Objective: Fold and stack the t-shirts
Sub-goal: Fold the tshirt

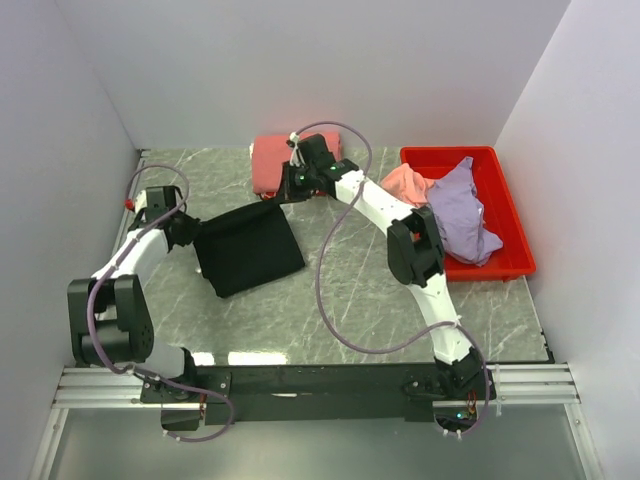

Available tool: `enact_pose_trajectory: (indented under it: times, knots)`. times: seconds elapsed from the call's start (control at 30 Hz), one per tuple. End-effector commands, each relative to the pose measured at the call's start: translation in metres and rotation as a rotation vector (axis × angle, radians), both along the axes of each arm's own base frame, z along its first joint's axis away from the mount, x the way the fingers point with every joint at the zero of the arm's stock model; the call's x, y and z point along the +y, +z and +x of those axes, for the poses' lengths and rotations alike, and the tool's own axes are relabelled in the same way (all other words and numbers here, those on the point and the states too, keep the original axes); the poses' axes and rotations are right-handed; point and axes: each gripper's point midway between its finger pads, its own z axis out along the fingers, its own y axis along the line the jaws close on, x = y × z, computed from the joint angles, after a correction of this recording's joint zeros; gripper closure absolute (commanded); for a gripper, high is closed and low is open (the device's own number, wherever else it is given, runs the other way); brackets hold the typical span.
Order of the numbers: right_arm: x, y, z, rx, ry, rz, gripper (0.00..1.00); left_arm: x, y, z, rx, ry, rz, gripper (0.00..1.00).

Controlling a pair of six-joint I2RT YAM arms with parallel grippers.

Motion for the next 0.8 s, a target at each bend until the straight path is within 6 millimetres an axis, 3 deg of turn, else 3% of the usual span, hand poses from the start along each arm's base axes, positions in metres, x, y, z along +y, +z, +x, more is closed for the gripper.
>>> enact_pose_trajectory:
  times: [0.0, 0.03, 0.07, 0.1, 0.2, 0.23, 0.27, 0.33, 0.43, 0.57, 0.77]
  knots:
    - [0.000, 0.017, 0.047, -0.128, -0.071, 0.032, 0.86, 0.024, 0.014, 0.019, -0.052, 0.030, 0.068, 0.68]
    - [-0.003, 0.014, 0.046, -0.108, -0.059, 0.014, 0.79, 0.020, 0.012, 0.022, -0.049, 0.006, 0.053, 0.58]
    - [0.001, 0.024, 0.050, -0.125, -0.054, 0.026, 0.67, 0.019, 0.022, 0.030, -0.071, -0.014, 0.052, 0.44]
    - [0.001, 0.026, 0.047, -0.123, -0.047, 0.024, 0.46, 0.018, 0.025, 0.032, -0.071, -0.034, 0.059, 0.18]
    - [-0.002, 0.052, 0.036, -0.163, -0.030, 0.055, 0.28, 0.015, 0.042, 0.037, -0.099, -0.058, 0.055, 0.01]
    - [-0.004, 0.081, 0.027, -0.197, -0.017, 0.089, 0.26, 0.012, 0.054, 0.036, -0.134, -0.063, 0.051, 0.01]
    - [-0.008, 0.070, 0.018, -0.172, -0.011, 0.074, 0.24, 0.008, 0.056, 0.035, -0.154, -0.073, 0.029, 0.01]
    - [-0.009, 0.093, 0.004, -0.206, 0.007, 0.094, 0.23, -0.001, 0.069, 0.031, -0.210, -0.097, 0.008, 0.01]
    - [-0.002, 0.085, -0.026, -0.170, 0.065, 0.078, 0.22, -0.016, 0.068, 0.025, -0.242, -0.141, -0.037, 0.00]
    - [0.000, 0.052, -0.055, -0.091, 0.087, 0.012, 0.21, -0.036, 0.051, 0.020, -0.221, -0.195, -0.090, 0.01]
    - [-0.004, 0.024, -0.070, -0.056, 0.072, -0.058, 0.19, -0.057, 0.027, 0.009, -0.171, -0.235, -0.118, 0.01]
